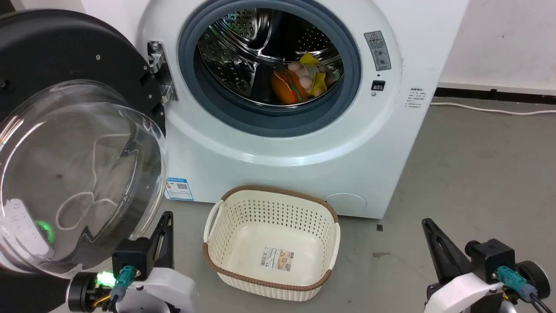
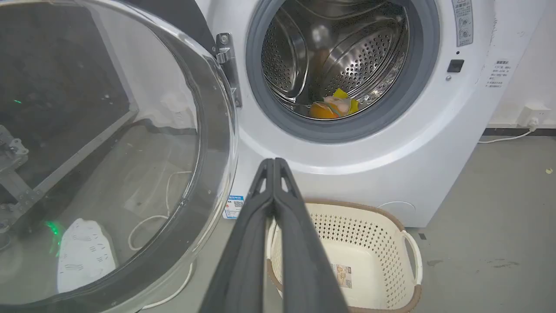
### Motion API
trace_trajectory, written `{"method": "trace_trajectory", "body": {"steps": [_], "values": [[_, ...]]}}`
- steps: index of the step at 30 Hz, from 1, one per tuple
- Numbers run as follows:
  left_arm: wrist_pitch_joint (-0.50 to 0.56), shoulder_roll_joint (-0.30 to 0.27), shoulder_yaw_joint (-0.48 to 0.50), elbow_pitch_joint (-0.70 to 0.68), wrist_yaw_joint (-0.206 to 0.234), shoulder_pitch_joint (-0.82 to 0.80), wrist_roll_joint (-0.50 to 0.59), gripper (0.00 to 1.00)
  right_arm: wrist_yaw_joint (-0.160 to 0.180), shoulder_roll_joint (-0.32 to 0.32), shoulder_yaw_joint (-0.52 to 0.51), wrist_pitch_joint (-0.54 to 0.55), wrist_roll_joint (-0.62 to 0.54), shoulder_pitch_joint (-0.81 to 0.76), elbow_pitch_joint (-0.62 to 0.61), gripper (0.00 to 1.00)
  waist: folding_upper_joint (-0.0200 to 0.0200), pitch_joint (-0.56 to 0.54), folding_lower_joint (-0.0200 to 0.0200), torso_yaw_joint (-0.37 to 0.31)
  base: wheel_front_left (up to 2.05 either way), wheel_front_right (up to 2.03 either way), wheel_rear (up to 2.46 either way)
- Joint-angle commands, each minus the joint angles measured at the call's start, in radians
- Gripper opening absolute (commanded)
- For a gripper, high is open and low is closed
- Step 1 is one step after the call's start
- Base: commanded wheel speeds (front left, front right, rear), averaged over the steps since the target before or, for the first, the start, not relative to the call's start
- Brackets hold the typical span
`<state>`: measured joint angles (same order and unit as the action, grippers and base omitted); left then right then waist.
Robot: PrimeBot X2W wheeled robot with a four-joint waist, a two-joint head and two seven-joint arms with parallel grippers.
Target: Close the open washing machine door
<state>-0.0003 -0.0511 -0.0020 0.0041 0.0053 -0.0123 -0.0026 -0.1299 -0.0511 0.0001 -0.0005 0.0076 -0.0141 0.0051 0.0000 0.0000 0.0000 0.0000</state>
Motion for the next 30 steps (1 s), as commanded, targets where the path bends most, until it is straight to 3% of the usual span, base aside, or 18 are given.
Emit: {"method": "trace_trajectory", "body": {"steps": [1, 30], "values": [[0.0, 0.001, 0.002, -0.004, -0.005, 0.012, 0.003, 0.0, -0.001, 0.001, 0.0, 0.0, -0.008, 0.014, -0.005, 0.0, 0.0, 0.0, 0.0, 0.0, 0.0, 0.0, 0.0], [0.0, 0.001, 0.002, -0.004, -0.005, 0.012, 0.003, 0.0, -0.001, 0.001, 0.0, 0.0, -0.008, 0.014, -0.005, 0.0, 0.0, 0.0, 0.0, 0.0, 0.0, 0.0, 0.0]]}}
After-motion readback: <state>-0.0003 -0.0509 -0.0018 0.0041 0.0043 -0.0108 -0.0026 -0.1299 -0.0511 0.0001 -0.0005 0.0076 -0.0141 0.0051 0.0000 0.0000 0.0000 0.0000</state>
